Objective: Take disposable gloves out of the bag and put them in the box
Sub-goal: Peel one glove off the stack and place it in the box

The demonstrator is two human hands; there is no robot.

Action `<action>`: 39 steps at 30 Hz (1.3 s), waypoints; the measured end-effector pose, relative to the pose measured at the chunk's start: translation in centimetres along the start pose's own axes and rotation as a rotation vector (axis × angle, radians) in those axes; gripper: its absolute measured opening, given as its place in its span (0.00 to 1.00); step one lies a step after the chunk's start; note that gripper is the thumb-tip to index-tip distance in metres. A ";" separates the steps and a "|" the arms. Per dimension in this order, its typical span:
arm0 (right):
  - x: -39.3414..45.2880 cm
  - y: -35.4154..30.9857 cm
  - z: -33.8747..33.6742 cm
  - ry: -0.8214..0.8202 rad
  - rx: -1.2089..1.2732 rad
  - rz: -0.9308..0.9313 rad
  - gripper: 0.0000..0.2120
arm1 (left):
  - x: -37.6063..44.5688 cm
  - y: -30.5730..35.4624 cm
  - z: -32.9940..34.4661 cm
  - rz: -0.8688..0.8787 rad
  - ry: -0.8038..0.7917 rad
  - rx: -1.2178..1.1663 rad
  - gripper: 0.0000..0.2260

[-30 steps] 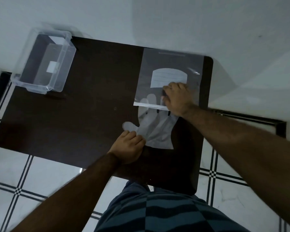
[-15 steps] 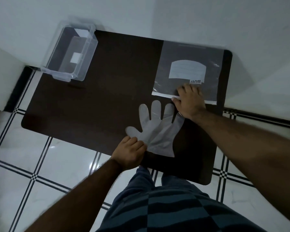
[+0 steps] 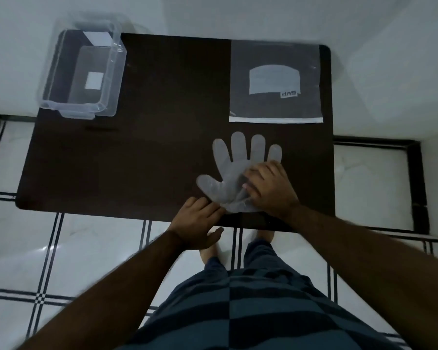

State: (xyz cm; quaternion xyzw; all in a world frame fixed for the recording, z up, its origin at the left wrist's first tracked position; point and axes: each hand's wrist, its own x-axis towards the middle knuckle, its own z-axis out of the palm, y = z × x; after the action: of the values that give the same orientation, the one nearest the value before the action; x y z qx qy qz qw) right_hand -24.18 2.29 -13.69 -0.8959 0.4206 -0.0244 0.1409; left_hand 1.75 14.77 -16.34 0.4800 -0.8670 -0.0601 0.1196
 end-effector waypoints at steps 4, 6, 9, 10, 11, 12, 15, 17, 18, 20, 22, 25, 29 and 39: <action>-2.0 -4.2 1.5 -0.083 -0.019 -0.079 0.20 | -2.6 -0.8 0.0 0.000 -0.036 0.012 0.23; -2.6 -6.0 2.3 -0.126 -0.012 -0.095 0.19 | -3.5 -0.9 -0.3 -0.013 -0.025 0.007 0.22; -2.9 -7.4 3.1 -0.169 0.019 -0.050 0.14 | -4.0 -0.7 -0.8 -0.089 0.023 -0.032 0.19; -2.9 -7.5 3.2 -0.160 0.027 -0.034 0.12 | -3.9 -0.6 -1.0 -0.130 0.037 -0.050 0.18; -2.8 -7.6 3.4 -0.147 0.028 -0.022 0.11 | -3.8 -0.4 -1.1 -0.172 0.052 -0.070 0.16; -2.8 -7.7 3.5 -0.135 0.020 -0.014 0.10 | -3.7 -0.3 -1.3 -0.209 0.065 -0.087 0.15; -2.6 -7.7 3.5 -0.124 -0.004 0.004 0.10 | -3.3 -0.1 -1.3 -0.287 0.079 -0.127 0.13; -2.4 -7.7 3.4 -0.108 0.005 0.028 0.11 | -3.1 0.0 -1.2 -0.332 0.071 -0.168 0.13; -2.3 -7.7 3.3 -0.094 0.012 0.041 0.12 | -3.0 0.0 -1.2 -0.352 0.064 -0.196 0.13; -2.3 -7.6 3.1 -0.066 0.041 0.070 0.14 | -2.4 0.4 -1.4 -0.390 0.049 -0.258 0.13; -2.3 -7.7 2.9 -0.033 0.098 0.101 0.17 | -1.7 0.9 -1.8 -0.447 0.031 -0.325 0.12; -2.3 -7.6 3.0 0.043 0.245 0.161 0.13 | -0.4 1.6 -2.1 -0.619 0.015 -0.496 0.11; -2.1 -7.4 3.1 0.114 0.398 0.242 0.06 | 1.2 2.2 -1.5 -0.954 0.008 -0.876 0.07; -2.4 -7.1 2.1 0.092 0.568 0.428 0.10 | 4.4 3.1 -1.1 -1.381 0.084 -1.633 0.11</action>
State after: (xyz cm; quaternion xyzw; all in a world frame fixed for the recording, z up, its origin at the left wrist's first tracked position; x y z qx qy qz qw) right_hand -20.08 8.88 -13.62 -0.7105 0.5811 -0.1504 0.3672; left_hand -2.77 12.73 -13.97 0.6432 -0.0999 -0.6604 0.3745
